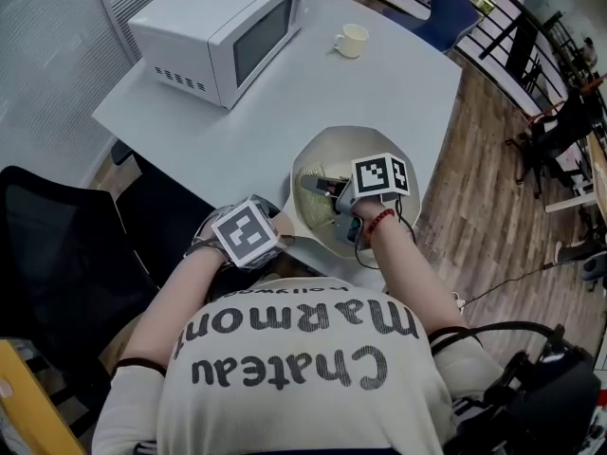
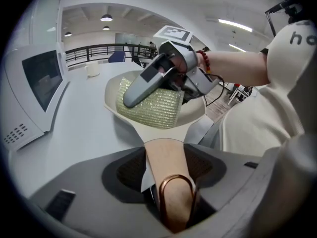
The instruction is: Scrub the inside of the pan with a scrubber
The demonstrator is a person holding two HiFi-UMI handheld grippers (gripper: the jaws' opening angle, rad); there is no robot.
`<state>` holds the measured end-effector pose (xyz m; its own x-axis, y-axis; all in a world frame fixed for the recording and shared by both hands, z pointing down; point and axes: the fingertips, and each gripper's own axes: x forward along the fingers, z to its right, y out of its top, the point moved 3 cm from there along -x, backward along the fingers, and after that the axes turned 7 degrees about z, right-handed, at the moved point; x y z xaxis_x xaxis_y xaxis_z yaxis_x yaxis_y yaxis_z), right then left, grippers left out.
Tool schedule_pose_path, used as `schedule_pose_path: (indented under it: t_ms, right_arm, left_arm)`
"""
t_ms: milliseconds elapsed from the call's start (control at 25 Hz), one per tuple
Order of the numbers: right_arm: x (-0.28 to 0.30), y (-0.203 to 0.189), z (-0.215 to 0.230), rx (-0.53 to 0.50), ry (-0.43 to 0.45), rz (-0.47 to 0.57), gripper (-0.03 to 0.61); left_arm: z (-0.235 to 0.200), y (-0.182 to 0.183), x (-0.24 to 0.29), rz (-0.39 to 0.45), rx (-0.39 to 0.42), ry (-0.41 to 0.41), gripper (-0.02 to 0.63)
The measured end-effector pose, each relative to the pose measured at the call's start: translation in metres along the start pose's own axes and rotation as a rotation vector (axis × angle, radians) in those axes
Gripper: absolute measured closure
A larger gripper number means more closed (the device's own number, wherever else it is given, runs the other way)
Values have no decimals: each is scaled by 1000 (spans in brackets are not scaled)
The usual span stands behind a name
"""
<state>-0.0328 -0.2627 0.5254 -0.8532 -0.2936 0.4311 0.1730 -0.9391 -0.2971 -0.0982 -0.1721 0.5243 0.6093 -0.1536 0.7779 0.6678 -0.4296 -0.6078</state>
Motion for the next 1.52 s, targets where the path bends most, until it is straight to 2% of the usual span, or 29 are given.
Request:
schedule_pose_path:
  t_ms: [120,200,320,480,680,840,1120,1200,1520]
  right_arm:
    - [10,-10,8,90,-19,-4,518]
    - [14,-15,17,86,-60,-12,518]
    - [15,-20,26,57,-111,-33,517]
    - [13,-26,44,-88,-256,-110,518]
    - [12,-31,53,-261,-372,-182,518]
    - [9,-34,60,-424,-504,-267,518]
    - [-4,-41,72,-619,-641,-420,522]
    - [-11,-41,78,-621,-655,-454,522]
    - [-45,-37,103,-518,-679,-526,522]
  left_arm:
    - [4,2,-1,3,0,-12,370]
    - [9,2,2,12,-15,-42,370]
    - [9,5,2,18,4,-38,370]
    - [12,8,1,33,11,-59,368]
    - [14,3,0,25,-16,-64,368]
    - [13,2,0,33,-18,-67,367]
    - [9,-3,3,41,-12,-54,365]
    - [9,-5,3,46,-17,-50,368]
    - [4,-6,4,75,-58,-48,380]
